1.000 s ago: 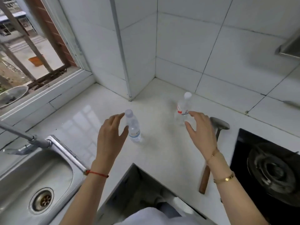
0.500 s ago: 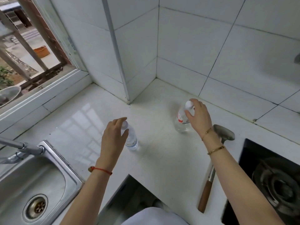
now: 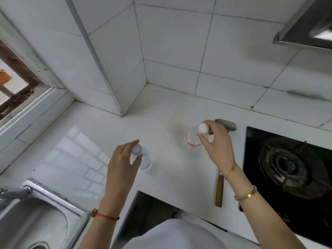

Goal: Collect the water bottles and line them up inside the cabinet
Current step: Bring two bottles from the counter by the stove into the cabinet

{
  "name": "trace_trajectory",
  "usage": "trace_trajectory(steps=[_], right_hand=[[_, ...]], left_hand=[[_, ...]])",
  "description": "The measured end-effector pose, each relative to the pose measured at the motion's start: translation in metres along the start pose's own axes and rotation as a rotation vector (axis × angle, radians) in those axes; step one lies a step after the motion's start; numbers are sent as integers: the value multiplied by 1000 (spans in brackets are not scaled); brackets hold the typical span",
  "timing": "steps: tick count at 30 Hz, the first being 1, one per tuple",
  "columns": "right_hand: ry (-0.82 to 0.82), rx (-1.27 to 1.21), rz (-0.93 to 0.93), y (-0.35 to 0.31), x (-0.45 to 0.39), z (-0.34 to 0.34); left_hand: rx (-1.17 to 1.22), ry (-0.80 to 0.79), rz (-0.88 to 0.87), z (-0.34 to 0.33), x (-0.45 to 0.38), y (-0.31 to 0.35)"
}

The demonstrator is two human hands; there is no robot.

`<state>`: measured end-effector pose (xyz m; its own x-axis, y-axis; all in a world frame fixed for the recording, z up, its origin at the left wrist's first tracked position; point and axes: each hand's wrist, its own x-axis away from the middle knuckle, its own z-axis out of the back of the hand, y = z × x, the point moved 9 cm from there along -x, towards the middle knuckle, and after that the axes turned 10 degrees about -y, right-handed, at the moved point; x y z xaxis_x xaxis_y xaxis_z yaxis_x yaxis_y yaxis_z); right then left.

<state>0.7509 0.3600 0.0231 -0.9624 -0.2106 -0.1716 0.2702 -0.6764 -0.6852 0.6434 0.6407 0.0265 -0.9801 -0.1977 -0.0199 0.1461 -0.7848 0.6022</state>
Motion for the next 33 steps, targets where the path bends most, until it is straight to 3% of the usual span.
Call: trace_trajectory(steps=[6, 17, 24, 33], right_hand=[[139, 38, -173, -10, 126, 32], [444, 101, -604, -14, 381, 70], [710, 136, -824, -17, 543, 92], [931, 160, -1005, -19, 750, 132]], left_hand=[[48, -150, -191, -18, 42, 34], [118, -611, -611, -93, 153, 122], [80, -816, -1000, -145, 266, 196], [109, -1035, -1154, -214, 450, 273]])
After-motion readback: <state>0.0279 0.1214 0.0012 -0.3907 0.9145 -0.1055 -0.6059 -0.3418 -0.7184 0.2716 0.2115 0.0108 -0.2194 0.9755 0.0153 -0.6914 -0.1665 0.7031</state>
